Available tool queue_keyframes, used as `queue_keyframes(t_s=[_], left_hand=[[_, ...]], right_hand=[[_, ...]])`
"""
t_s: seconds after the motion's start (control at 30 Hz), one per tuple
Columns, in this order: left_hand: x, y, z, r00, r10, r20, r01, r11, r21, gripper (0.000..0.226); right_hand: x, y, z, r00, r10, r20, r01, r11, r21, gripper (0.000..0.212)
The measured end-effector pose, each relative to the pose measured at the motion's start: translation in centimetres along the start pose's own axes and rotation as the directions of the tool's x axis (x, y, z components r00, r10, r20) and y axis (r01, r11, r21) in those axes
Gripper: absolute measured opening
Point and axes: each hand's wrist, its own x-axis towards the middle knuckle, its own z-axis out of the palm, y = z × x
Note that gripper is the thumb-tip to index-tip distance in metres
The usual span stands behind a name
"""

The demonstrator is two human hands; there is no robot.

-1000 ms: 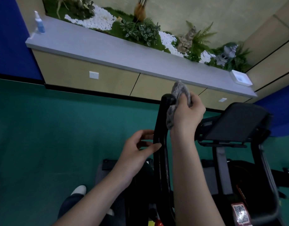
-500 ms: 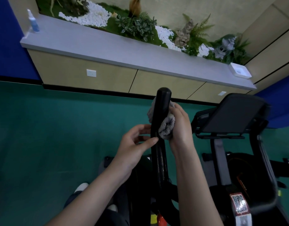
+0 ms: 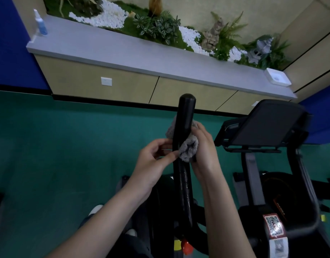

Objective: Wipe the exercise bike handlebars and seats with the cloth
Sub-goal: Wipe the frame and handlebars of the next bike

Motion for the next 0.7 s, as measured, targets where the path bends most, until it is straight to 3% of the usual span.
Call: queue_keyframes(t_s=[0.17,0.3,0.57,0.7], left_hand=[[-0.8,-0.3,-0.4,0.999,0.023,-0.046,-0.022,0.999,0.036,0.021],[-0.8,0.2,-0.5,0.998,0.055,-0.007,-0.054,0.995,0.086,0.023],[-0.3,0.5,-1.0,0.990,0.138,0.031,-0.141,0.943,0.302,0.020],[0.2,0.6,-1.1,0.987,0.158,0.031,-0.159,0.931,0.327,0.021]], right_hand=[[-1.8,0.5,-1.2,0.998,0.038,0.043,-0.036,0.998,-0.046,0.025],[-1.8,0.3,-0.8,0.998,0.046,0.030,-0.045,0.999,-0.031,0.022],[-5.3,2.7,-2.2,0.987,-0.149,-0.062,0.126,0.951,-0.282,0.021],[-4.7,2.4,-0.2,0.922,-0.339,-0.187,0.246,0.887,-0.392,0.021]])
